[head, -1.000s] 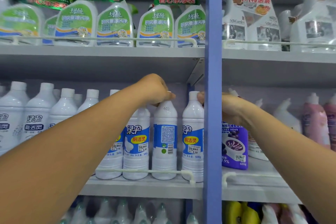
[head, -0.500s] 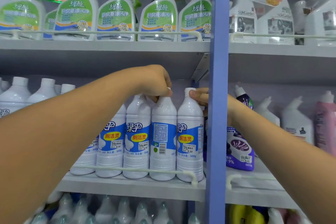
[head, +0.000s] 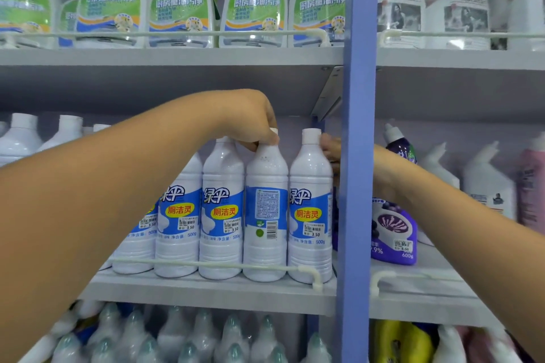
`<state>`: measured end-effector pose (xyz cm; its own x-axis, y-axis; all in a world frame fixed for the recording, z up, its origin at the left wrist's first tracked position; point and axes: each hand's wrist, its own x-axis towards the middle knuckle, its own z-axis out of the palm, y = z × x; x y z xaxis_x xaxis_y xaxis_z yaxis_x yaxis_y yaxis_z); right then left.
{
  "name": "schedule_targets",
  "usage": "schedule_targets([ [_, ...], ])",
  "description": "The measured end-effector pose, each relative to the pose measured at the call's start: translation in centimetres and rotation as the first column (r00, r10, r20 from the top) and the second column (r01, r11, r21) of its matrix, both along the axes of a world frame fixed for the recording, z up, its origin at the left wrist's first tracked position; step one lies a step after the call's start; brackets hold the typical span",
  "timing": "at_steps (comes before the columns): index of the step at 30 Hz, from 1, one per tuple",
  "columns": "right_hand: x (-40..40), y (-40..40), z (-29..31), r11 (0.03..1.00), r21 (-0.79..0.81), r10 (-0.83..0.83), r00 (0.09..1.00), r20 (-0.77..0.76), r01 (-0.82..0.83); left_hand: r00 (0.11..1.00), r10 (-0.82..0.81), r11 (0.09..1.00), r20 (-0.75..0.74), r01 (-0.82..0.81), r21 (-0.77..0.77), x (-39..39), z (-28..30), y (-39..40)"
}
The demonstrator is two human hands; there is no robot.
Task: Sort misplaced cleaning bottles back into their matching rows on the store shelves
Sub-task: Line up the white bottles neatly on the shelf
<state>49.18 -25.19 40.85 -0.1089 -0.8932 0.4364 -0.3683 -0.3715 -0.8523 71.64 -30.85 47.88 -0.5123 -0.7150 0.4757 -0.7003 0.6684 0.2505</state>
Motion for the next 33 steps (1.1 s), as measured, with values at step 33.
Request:
schedule_targets([
  [33,10.9,-0.9,10.9,0.730,0.117,-0.082,0.256,-0.963,0.673,0.966,-0.158,0.985,0.207,0.168,-0.031,1.5,1.6,-3.4],
])
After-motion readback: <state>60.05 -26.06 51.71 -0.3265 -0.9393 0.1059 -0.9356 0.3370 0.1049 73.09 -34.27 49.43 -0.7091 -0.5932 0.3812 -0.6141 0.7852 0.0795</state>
